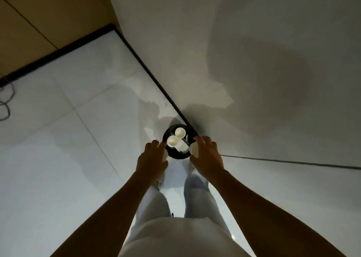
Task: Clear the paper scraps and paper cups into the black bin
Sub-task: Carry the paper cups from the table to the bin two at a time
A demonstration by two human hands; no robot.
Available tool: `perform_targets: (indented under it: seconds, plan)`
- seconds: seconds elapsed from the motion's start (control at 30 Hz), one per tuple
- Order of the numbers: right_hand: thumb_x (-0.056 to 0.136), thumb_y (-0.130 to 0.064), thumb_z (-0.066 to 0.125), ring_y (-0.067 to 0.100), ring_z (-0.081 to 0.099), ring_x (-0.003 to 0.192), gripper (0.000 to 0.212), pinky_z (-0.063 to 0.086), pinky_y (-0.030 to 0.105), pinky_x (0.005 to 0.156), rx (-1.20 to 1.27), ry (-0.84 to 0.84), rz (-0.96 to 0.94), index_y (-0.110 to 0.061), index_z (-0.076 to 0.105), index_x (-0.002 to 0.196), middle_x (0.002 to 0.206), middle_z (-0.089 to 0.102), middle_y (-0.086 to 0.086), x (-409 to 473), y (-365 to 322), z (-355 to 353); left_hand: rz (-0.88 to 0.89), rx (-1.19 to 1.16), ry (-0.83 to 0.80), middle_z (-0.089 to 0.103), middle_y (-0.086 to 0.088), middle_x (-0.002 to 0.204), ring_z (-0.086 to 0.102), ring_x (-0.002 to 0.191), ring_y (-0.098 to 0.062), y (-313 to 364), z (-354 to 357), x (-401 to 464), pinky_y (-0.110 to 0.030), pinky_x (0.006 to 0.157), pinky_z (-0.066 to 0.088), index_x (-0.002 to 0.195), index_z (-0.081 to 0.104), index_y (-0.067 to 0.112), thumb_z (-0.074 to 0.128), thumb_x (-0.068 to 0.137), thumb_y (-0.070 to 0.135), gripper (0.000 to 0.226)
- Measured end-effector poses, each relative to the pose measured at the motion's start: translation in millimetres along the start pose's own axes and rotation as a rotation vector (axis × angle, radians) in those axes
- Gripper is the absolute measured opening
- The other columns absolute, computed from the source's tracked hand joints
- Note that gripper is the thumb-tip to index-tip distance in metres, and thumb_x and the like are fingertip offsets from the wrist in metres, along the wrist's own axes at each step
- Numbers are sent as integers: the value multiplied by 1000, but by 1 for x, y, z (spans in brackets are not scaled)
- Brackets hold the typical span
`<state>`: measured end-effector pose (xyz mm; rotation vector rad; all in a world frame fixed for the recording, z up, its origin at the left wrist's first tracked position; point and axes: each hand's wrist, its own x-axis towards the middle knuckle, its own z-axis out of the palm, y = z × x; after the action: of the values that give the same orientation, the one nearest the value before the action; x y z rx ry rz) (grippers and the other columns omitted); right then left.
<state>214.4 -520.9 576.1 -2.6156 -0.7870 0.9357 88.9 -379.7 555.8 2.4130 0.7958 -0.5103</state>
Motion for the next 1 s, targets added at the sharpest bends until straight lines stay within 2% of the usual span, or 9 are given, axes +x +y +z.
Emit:
perform_targets:
  seconds: [0.13, 0.23, 0.37, 0.77, 1.0]
  plan:
    - [90, -28, 65, 26, 37, 132, 61, 45, 35, 101, -81, -43, -108, -18, 36, 143, 146, 36, 7, 46, 23, 4, -171, -125, 62, 42, -3, 138, 38, 127, -22, 14, 30, 25, -38, 91, 48, 139, 40, 17, 66, 86, 30, 60]
    - [88, -26, 67, 28, 38, 130, 62, 44, 34, 98, -104, -87, -142, -17, 38, 141, 144, 38, 8, 77, 41, 17, -216, -152, 99, 45, -5, 136, 41, 126, -23, 18, 57, 50, -37, 88, 50, 137, 43, 15, 68, 85, 29, 60]
    - [89, -26, 66, 28, 39, 130, 60, 45, 32, 95, -144, -138, -183, -16, 39, 140, 144, 38, 9, 120, 63, 51, -231, -158, 136, 48, -7, 134, 45, 122, -25, 13, 101, 89, -36, 84, 51, 135, 45, 13, 69, 85, 28, 58]
    - [88, -26, 67, 25, 35, 136, 62, 43, 32, 102, -193, -169, -280, -15, 38, 142, 149, 35, 7, 280, 136, 212, -265, -74, 160, 44, -5, 143, 40, 132, -26, -46, 273, 232, -34, 97, 46, 140, 40, 15, 68, 86, 31, 64]
    - [91, -29, 64, 25, 19, 145, 68, 34, 33, 110, -319, -186, -381, -22, 30, 149, 158, 21, 6, 319, 168, 266, -221, 58, 169, 51, -13, 139, 43, 132, -34, -71, 340, 266, -45, 108, 35, 136, 50, 9, 79, 74, 29, 72]
